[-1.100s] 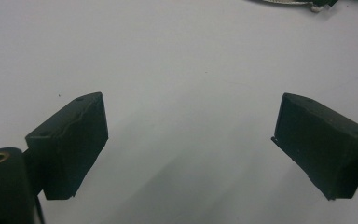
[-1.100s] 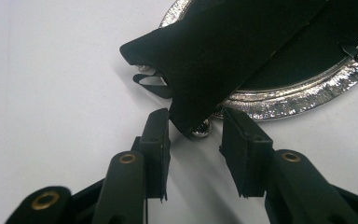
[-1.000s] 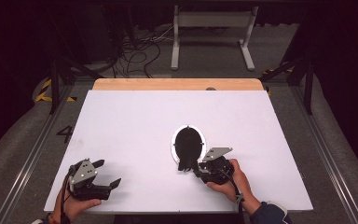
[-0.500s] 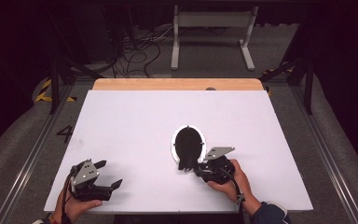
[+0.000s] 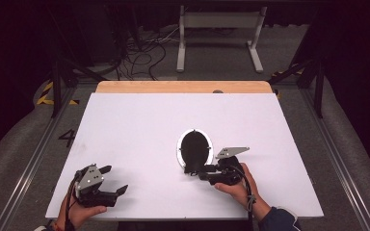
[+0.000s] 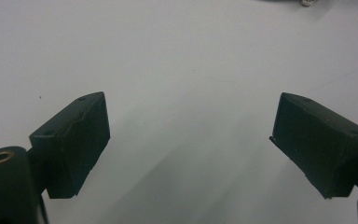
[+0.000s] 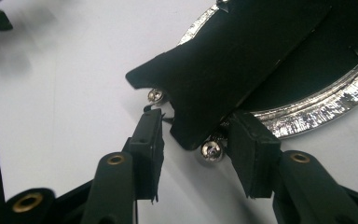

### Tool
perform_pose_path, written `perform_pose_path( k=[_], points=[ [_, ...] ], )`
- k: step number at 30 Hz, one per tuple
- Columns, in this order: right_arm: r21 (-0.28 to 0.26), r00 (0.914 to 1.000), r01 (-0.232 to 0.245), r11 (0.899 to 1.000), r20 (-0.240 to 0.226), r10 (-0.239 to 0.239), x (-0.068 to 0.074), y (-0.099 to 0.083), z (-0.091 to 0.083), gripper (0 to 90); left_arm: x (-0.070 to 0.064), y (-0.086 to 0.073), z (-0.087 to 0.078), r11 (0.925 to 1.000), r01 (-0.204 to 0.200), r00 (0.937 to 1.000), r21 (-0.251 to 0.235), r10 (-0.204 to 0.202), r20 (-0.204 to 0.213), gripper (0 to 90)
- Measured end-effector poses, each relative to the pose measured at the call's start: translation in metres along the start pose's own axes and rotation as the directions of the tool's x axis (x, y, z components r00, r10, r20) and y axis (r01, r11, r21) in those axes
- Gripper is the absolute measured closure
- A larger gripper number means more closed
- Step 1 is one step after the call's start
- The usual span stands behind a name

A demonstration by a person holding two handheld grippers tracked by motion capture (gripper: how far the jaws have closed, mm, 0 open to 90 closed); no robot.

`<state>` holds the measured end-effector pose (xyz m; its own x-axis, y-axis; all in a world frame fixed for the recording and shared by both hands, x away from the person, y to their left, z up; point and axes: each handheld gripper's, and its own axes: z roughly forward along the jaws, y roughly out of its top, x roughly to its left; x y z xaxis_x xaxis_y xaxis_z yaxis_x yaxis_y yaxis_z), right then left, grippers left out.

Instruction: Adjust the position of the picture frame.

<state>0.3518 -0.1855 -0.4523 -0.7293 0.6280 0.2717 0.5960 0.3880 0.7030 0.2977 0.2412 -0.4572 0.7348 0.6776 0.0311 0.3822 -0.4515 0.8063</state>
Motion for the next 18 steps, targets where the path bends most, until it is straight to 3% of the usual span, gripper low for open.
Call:
perform_pose_path(
  k=[3, 4, 5, 6, 9, 10, 14, 16, 18],
  points=[
    [0.002, 0.9924, -0.072, 0.997, -0.1, 0.072, -0.012, 0.001, 0.002, 51.0, -0.001, 0.0, 0.001, 1.0, 0.002, 1.0, 0.006, -0.002, 0.003, 11.5],
    [0.002, 0.9924, -0.072, 0.997, -0.1, 0.072, -0.012, 0.001, 0.002, 51.0, -0.001, 0.0, 0.001, 1.0, 0.002, 1.0, 0.006, -0.002, 0.003, 11.5],
    [-0.002, 0.9853, -0.11, 0.994, -0.132, 0.109, -0.018, 0.001, 0.001, 49.5, 0.0, 0.0, 0.002, 1.0, 0.001, 1.0, 0.009, -0.001, 0.002, 11.5],
    [-0.009, 0.9727, -0.157, 0.988, -0.175, 0.153, -0.023, 0.001, 0.001, 47.7, -0.001, 0.0, 0.003, 0.9999, 0.014, 0.9999, 0.009, -0.014, 0.001, 11.5],
    [-0.01, 0.9589, -0.198, 0.98, -0.21, 0.191, -0.027, 0.003, 0.002, 46.6, 0.0, 0.0, 0.005, 0.9998, 0.006, 1.0, 0.021, -0.006, -0.001, 11.5],
    [-0.007, 0.9539, -0.219, 0.976, -0.211, 0.213, -0.029, 0.004, 0.003, 47.4, 0.0, 0.001, 0.006, 0.9997, 0.008, 1.0, 0.024, -0.007, -0.002, 11.5],
    [0.01, 0.9204, -0.307, 0.952, -0.25, 0.3, -0.034, 0.009, 0.006, 48.9, -0.003, 0.003, 0.008, 0.9996, -0.007, 1.0, 0.026, 0.007, 0.004, 11.5],
    [0.0, 0.8993, -0.366, 0.93, -0.257, 0.354, -0.037, 0.012, 0.007, 48.7, -0.004, 0.004, 0.01, 0.9996, -0.007, 1.0, 0.027, 0.007, 0.005, 11.5],
    [-0.007, 0.8876, -0.395, 0.919, -0.262, 0.379, -0.039, 0.014, 0.011, 49.0, -0.005, 0.008, 0.014, 0.9997, -0.01, 0.9998, 0.024, 0.009, 0.02, 11.4]
  ],
)
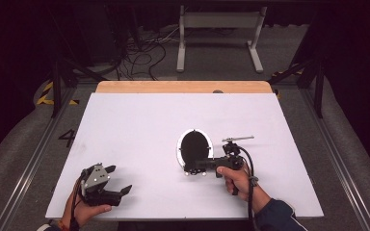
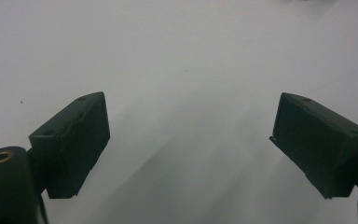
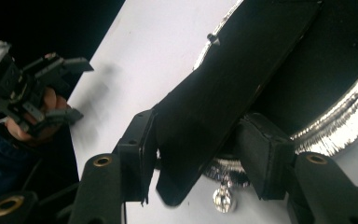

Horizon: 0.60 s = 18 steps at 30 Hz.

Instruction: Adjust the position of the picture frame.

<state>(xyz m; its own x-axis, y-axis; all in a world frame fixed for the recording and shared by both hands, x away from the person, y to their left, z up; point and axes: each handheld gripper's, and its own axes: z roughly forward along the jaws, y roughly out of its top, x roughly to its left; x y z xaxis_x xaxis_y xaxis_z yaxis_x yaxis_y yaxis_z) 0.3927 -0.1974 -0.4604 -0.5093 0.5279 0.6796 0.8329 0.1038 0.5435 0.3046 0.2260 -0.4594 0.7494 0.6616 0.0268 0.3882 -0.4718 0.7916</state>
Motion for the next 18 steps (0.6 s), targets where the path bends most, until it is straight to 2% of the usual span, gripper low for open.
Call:
perform_pose_path(
  k=[2, 5, 6, 10, 12, 15, 18],
  points=[
    [-0.003, 1.0, -0.005, 1.0, -0.004, 0.004, -0.001, 0.001, 0.001, 49.4, 0.0, 0.003, 0.002, 1.0, -0.002, 1.0, -0.003, 0.002, 0.009, 11.5],
    [-0.015, 0.9989, -0.038, 0.999, -0.028, 0.038, -0.004, 0.005, 0.007, 49.7, 0.0, 0.017, 0.017, 0.9999, -0.017, 0.9991, -0.002, 0.017, 0.038, 12.3],
    [-0.017, 0.9986, -0.043, 0.999, -0.032, 0.042, -0.004, 0.005, 0.008, 50.3, 0.001, 0.021, 0.022, 0.9999, -0.011, 0.9985, -0.006, 0.012, 0.054, 12.6],
    [-0.016, 0.9981, -0.046, 0.999, -0.042, 0.045, -0.008, 0.005, 0.008, 56.2, 0.004, 0.04, 0.043, 0.9998, -0.018, 0.9952, 0.001, 0.018, 0.096, 13.4],
    [-0.012, 0.9975, -0.049, 0.999, -0.052, 0.048, -0.011, 0.005, 0.007, 58.9, 0.007, 0.052, 0.054, 0.9999, -0.005, 0.9927, -0.011, 0.007, 0.12, 15.0],
    [-0.004, 0.9983, -0.029, 1.0, -0.05, 0.029, -0.012, 0.005, 0.006, 60.4, 0.009, 0.065, 0.067, 0.9997, 0.012, 0.99, -0.02, -0.009, 0.141, 17.2],
    [0.009, 0.9986, -0.008, 1.0, -0.052, 0.008, -0.011, 0.006, 0.005, 60.8, 0.009, 0.077, 0.08, 0.9999, 0.01, 0.9856, -0.008, -0.009, 0.169, 17.9]
  ],
)
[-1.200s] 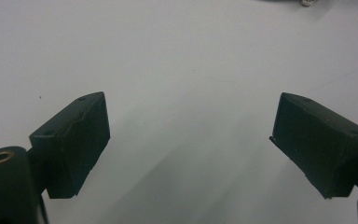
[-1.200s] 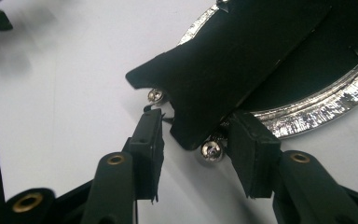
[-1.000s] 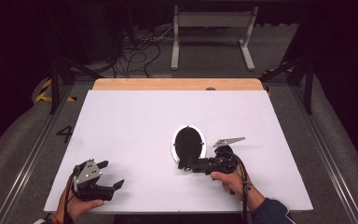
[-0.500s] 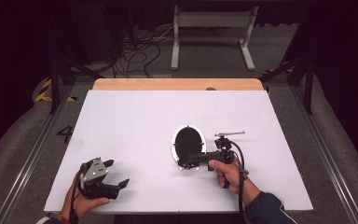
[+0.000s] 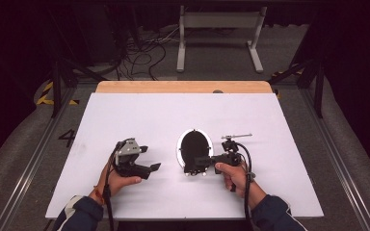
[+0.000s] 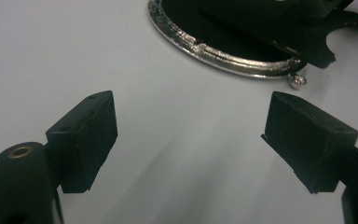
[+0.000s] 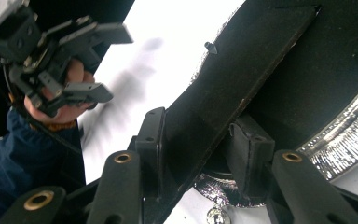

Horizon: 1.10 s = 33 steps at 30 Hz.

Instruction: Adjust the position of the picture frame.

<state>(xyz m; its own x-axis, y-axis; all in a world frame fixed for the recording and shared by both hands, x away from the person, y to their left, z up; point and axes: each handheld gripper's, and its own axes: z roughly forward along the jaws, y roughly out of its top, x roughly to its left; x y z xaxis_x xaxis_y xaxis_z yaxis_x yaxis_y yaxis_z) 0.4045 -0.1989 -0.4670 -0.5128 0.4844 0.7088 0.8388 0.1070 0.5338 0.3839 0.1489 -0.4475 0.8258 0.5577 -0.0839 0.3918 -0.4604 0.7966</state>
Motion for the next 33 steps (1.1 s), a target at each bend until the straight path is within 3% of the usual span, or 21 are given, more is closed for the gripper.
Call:
perform_pose_path(
  k=[6, 8, 9, 10, 11, 12, 17, 18, 20, 23, 25, 28, 29, 31, 32, 33],
  points=[
    [0.015, 0.9974, 0.071, 0.997, 0.008, -0.071, 0.004, 0.0, -0.002, 62.0, 0.002, 0.019, 0.027, 1.0, 0.005, 0.9985, -0.004, -0.005, 0.055, 17.9],
    [0.02, 0.995, 0.099, 0.995, 0.012, -0.099, 0.006, -0.001, -0.004, 62.5, 0.002, 0.023, 0.036, 0.9997, 0.026, 0.9965, -0.003, -0.025, 0.08, 18.0],
    [0.02, 0.995, 0.099, 0.995, 0.012, -0.099, 0.006, -0.001, -0.004, 62.5, 0.002, 0.023, 0.036, 0.9997, 0.026, 0.9965, -0.003, -0.025, 0.08, 21.7],
    [0.028, 0.9892, 0.144, 0.989, 0.024, -0.145, 0.009, -0.001, -0.005, 62.6, 0.001, 0.026, 0.043, 0.9998, 0.021, 0.9948, -0.003, -0.021, 0.1, 24.7],
    [0.028, 0.9892, 0.144, 0.989, 0.024, -0.145, 0.009, -0.001, -0.005, 62.6, 0.001, 0.026, 0.043, 0.9998, 0.021, 0.9948, -0.003, -0.021, 0.1, 25.6],
    [0.032, 0.987, 0.158, 0.987, 0.024, -0.159, 0.01, 0.0, -0.005, 62.7, 0.001, 0.028, 0.048, 0.9992, 0.039, 0.9918, 0.004, -0.039, 0.122, 25.6],
    [0.043, 0.9756, 0.216, 0.975, 0.033, -0.217, 0.014, -0.002, -0.007, 63.0, 0.002, 0.028, 0.059, 0.9968, 0.08, 0.9849, 0.009, -0.08, 0.153, 27.0],
    [0.043, 0.9729, 0.227, 0.973, 0.037, -0.228, 0.015, -0.002, -0.007, 63.1, 0.003, 0.027, 0.061, 0.994, 0.11, 0.9765, 0.0, -0.108, 0.187, 28.4],
    [0.046, 0.9661, 0.253, 0.966, 0.039, -0.255, 0.016, -0.003, -0.008, 63.4, 0.003, 0.026, 0.066, 0.9926, 0.121, 0.9687, 0.007, -0.12, 0.217, 34.2],
    [0.05, 0.9553, 0.289, 0.956, 0.048, -0.292, 0.019, -0.004, -0.008, 63.4, -0.001, 0.028, 0.068, 0.9962, 0.086, 0.9665, 0.018, -0.087, 0.241, 37.3],
    [0.055, 0.9467, 0.315, 0.948, 0.053, -0.318, 0.021, -0.004, -0.009, 63.5, -0.003, 0.029, 0.066, 0.9952, 0.098, 0.9586, 0.0, -0.094, 0.269, 42.4],
    [0.067, 0.9333, 0.349, 0.935, 0.066, -0.353, 0.025, -0.005, -0.01, 63.6, -0.002, 0.03, 0.063, 0.9978, 0.066, 0.9605, -0.01, -0.06, 0.272, 48.2],
    [0.07, 0.927, 0.363, 0.929, 0.072, -0.368, 0.026, -0.005, -0.01, 63.7, -0.002, 0.029, 0.061, 0.9963, 0.081, 0.9595, -0.027, -0.071, 0.272, 50.6],
    [0.076, 0.9143, 0.392, 0.917, 0.08, -0.397, 0.029, -0.007, -0.011, 65.3, -0.001, 0.03, 0.055, 0.996, 0.068, 0.961, -0.058, -0.049, 0.272, 56.0],
    [0.076, 0.9143, 0.392, 0.917, 0.08, -0.397, 0.029, -0.007, -0.011, 65.3, -0.001, 0.03, 0.055, 0.996, 0.068, 0.961, -0.058, -0.049, 0.272, 58.1],
    [0.076, 0.9107, 0.399, 0.914, 0.083, -0.405, 0.03, -0.007, -0.011, 67.2, -0.002, 0.032, 0.05, 0.9961, 0.036, 0.9638, -0.08, -0.014, 0.266, 58.1]
  ],
)
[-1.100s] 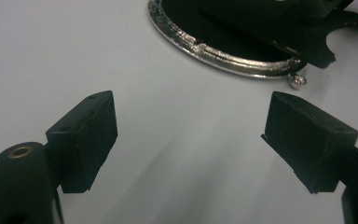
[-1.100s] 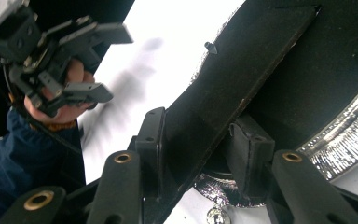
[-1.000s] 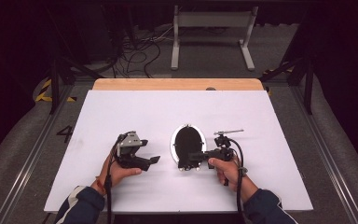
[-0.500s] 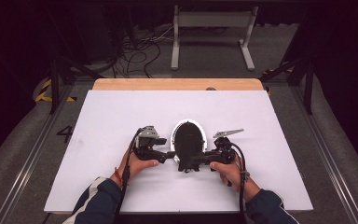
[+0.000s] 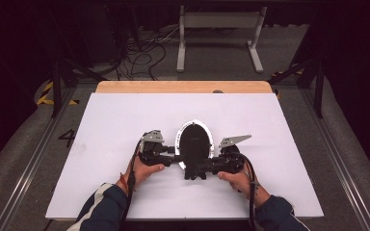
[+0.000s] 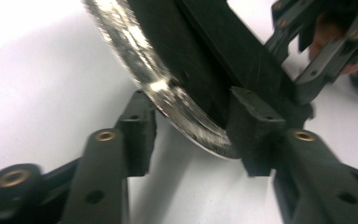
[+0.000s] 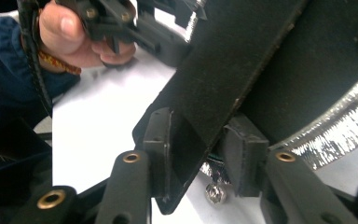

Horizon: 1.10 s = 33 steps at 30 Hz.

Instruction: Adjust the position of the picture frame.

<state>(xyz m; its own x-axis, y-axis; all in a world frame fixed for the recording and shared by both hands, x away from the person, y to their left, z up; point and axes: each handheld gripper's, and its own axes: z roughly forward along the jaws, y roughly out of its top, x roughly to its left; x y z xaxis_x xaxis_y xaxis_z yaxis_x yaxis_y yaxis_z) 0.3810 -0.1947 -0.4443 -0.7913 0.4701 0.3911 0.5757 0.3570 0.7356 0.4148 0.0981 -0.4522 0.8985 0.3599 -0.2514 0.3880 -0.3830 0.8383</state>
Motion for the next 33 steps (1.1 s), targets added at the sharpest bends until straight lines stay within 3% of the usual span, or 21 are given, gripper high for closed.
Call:
perform_pose_path(
  k=[3, 6, 15, 19, 22, 24, 25, 26, 29, 31, 32, 33],
  points=[
    [-0.009, 0.9999, 0.009, 1.0, 0.01, -0.009, 0.001, -0.001, -0.001, 76.1, -0.008, 0.005, -0.005, 0.9982, -0.058, 0.9981, -0.016, 0.058, -0.024, 64.7],
    [-0.021, 1.0, 0.005, 1.0, 0.001, -0.005, 0.001, 0.0, -0.002, 78.4, -0.014, 0.008, -0.006, 0.9948, -0.101, 0.9934, -0.009, 0.101, -0.055, 65.6],
    [-0.038, 0.9994, 0.019, 0.999, -0.028, -0.02, 0.007, 0.002, -0.006, 81.7, -0.027, 0.009, -0.011, 0.9854, -0.169, 0.9752, -0.021, 0.164, -0.148, 70.8],
    [-0.048, 0.9993, 0.018, 0.999, -0.033, -0.019, 0.008, 0.004, -0.007, 81.2, -0.03, 0.009, -0.011, 0.9799, -0.198, 0.9613, -0.026, 0.188, -0.201, 72.4],
    [-0.065, 0.9996, 0.005, 0.998, -0.028, -0.007, 0.006, 0.005, -0.011, 79.9, -0.032, 0.01, -0.013, 0.9717, -0.235, 0.9369, -0.02, 0.221, -0.271, 75.0],
    [-0.065, 0.9999, 0.006, 0.998, -0.01, -0.006, 0.006, 0.006, -0.012, 78.8, -0.031, 0.009, -0.013, 0.9703, -0.242, 0.9254, -0.014, 0.226, -0.304, 77.6],
    [-0.067, 1.0, 0.003, 0.998, -0.006, -0.004, 0.005, 0.006, -0.011, 78.7, -0.03, 0.009, -0.013, 0.9699, -0.243, 0.9247, -0.013, 0.228, -0.305, 77.7],
    [-0.071, 1.0, 0.0, 0.997, 0.0, 0.0, 0.004, 0.006, -0.011, 78.7, -0.029, 0.007, -0.012, 0.9714, -0.237, 0.9287, -0.02, 0.22, -0.298, 77.8],
    [-0.071, 0.9998, 0.01, 0.997, 0.02, -0.009, 0.005, 0.007, -0.01, 78.3, -0.031, 0.008, -0.012, 0.9686, -0.248, 0.9212, -0.013, 0.232, -0.312, 77.7],
    [-0.071, 0.9998, 0.007, 0.997, 0.019, -0.005, 0.005, 0.006, -0.01, 78.4, -0.03, 0.007, -0.012, 0.9688, -0.247, 0.9241, -0.018, 0.23, -0.305, 77.7],
    [-0.072, 0.9999, 0.006, 0.997, 0.014, -0.005, 0.005, 0.005, -0.01, 78.4, -0.029, 0.006, -0.012, 0.9702, -0.241, 0.9296, -0.029, 0.222, -0.294, 77.6],
    [-0.072, 0.9999, 0.006, 0.997, 0.014, -0.005, 0.005, 0.005, -0.01, 78.4, -0.029, 0.006, -0.012, 0.9702, -0.241, 0.9296, -0.029, 0.222, -0.294, 77.4]
  ],
)
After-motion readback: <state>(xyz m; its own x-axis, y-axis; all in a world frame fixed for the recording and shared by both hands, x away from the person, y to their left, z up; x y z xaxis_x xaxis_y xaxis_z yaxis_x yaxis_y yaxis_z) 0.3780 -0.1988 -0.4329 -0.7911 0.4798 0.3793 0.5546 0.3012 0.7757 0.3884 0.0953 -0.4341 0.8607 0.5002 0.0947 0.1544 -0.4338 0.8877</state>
